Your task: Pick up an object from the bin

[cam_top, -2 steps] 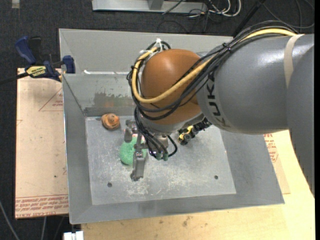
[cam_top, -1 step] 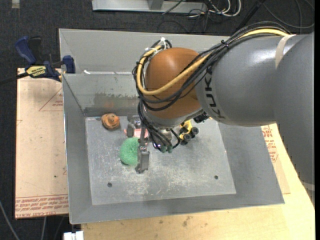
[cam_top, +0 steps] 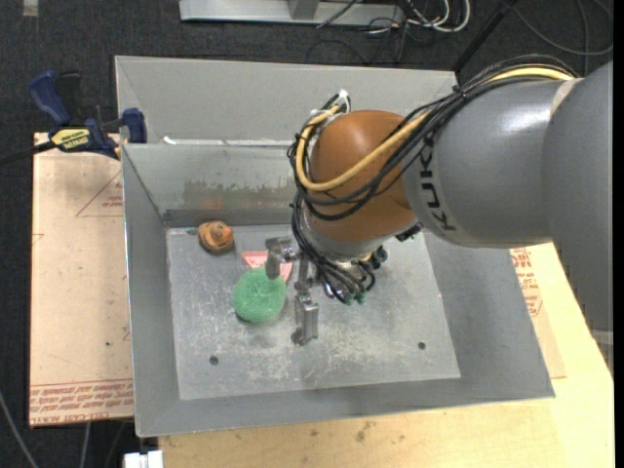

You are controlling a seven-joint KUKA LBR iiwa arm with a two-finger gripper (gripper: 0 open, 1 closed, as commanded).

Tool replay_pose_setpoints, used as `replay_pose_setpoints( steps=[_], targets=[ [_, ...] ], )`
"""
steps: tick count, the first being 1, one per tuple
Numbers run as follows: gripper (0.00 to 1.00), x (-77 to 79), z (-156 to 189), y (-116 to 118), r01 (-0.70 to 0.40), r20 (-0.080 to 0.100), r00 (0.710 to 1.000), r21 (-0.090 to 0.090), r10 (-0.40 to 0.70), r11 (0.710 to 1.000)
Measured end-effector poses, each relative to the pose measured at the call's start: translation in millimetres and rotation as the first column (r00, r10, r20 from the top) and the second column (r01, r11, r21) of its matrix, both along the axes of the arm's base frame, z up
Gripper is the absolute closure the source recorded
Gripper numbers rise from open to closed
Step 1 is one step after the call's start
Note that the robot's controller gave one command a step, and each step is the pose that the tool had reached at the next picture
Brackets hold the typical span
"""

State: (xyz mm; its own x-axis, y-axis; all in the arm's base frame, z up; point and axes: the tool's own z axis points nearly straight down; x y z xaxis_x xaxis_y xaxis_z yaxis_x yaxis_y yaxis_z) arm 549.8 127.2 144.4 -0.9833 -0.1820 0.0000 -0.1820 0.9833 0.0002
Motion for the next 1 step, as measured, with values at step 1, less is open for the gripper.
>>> replay_pose_setpoints(
  steps=[1],
  targets=[
    [0.00, 13.6, -8.0, -6.5, -0.018, 0.002, 1.000, 0.000, 0.018, 1.000]
  ],
)
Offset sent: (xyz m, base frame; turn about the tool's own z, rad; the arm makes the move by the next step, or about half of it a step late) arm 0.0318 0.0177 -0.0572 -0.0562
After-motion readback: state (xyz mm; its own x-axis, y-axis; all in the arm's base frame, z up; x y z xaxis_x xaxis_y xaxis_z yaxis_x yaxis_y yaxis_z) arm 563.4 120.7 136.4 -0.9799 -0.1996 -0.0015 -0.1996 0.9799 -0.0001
